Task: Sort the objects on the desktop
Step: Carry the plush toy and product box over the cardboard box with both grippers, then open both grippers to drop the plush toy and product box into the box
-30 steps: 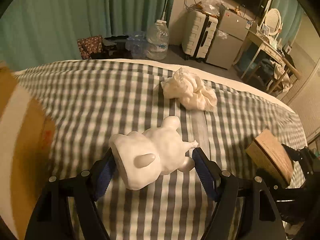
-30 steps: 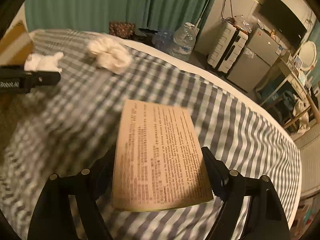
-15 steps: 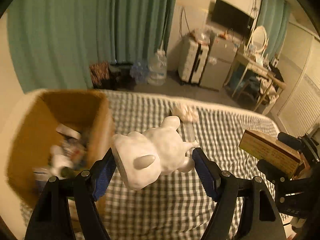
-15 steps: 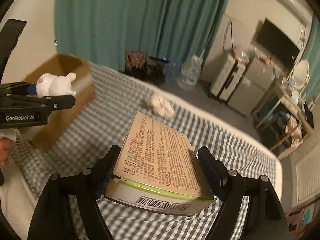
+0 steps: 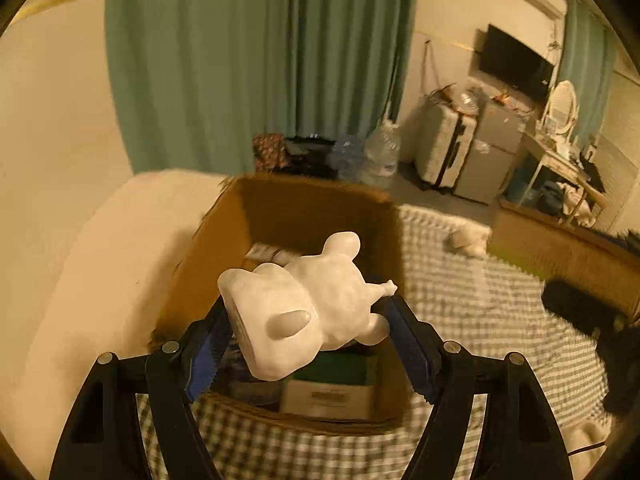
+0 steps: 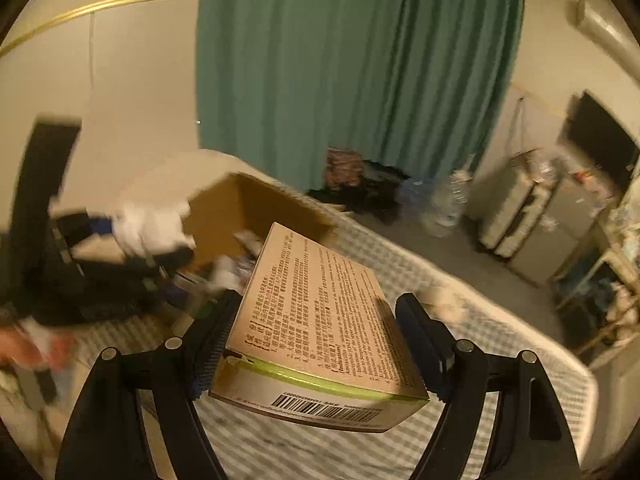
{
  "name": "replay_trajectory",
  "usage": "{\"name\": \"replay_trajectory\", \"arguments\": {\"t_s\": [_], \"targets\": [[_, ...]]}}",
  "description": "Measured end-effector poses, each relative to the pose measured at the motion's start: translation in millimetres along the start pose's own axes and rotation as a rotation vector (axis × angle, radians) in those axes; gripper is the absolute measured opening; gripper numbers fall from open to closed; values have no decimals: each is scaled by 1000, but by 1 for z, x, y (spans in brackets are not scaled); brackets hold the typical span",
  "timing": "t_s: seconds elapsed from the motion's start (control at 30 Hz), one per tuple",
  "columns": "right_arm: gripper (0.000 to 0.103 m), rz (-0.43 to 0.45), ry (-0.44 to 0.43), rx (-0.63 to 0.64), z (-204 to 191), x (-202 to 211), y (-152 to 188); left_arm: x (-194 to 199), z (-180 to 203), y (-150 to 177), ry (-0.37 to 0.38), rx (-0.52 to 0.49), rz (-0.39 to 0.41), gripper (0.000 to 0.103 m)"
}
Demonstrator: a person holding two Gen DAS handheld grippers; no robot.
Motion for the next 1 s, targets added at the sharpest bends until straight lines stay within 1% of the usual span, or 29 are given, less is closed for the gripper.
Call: {"name": "replay_trajectory", "arguments": {"t_s": [0.07, 0.13, 0.23, 0.3, 0.33, 0.37, 0.4, 0.43, 0.47, 0.5, 0.57, 0.63, 0.73, 0.87, 0.93, 1.0], "targets": [[79, -21, -61, -53, -13, -28, -8, -18, -17, 6, 10, 20, -30, 77], [79, -42, -115, -116, -19, -56, -14, -38, -30, 11, 5, 30, -50, 77], [79, -86, -188, -214, -23, -104, -20, -63, -36, 15, 9, 24, -86, 77], [79, -87, -191, -224, -24, -127, -24, -70, -40, 18, 17, 6, -94, 78], [80, -80, -182, -223, -25, -136, -27, -76, -40, 18, 31, -7, -97, 79], [87, -77, -172, -234, -23, -146, -29, -77, -43, 22, 35, -9, -99, 85], [95, -79, -169, -253, -21, -152, -32, -80, -44, 23, 29, -9, -107, 89], [96, -85, -173, -277, -19, -157, -35, -83, -45, 24, 24, -8, -115, 92], [96, -81, -183, -305, -16, -159, -37, -84, -46, 26, 28, -4, -121, 92], [96, -66, -189, -328, -9, -158, -40, -84, -47, 27, 35, 1, -130, 92], [96, -48, -169, -366, 9, -152, -39, -83, -46, 29, 42, 9, -141, 94], [96, -49, -138, -396, 29, -144, -30, -76, -42, 33, 35, 11, -138, 94], [96, -69, -88, -453, 59, -122, -5, -61, -30, 37, 28, -2, -123, 94], [96, -65, 2, -472, 103, -75, 24, -41, -10, 39, 41, -7, -110, 94], [96, -49, 56, -461, 125, -43, 33, -27, 9, 37, 49, -20, -92, 94], [96, -39, 93, -453, 141, -20, 40, -15, 28, 34, 53, -24, -74, 95]]}}
Point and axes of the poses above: each gripper's, at about its wrist camera, not at the fingertips, and x roughly against the way its jaws point, z to its right, y to its underside, the point moved 5 cm from there along -x, roughly the way its jaws point, and after that the axes turned 2 degrees about z, right-handed, at the moved point
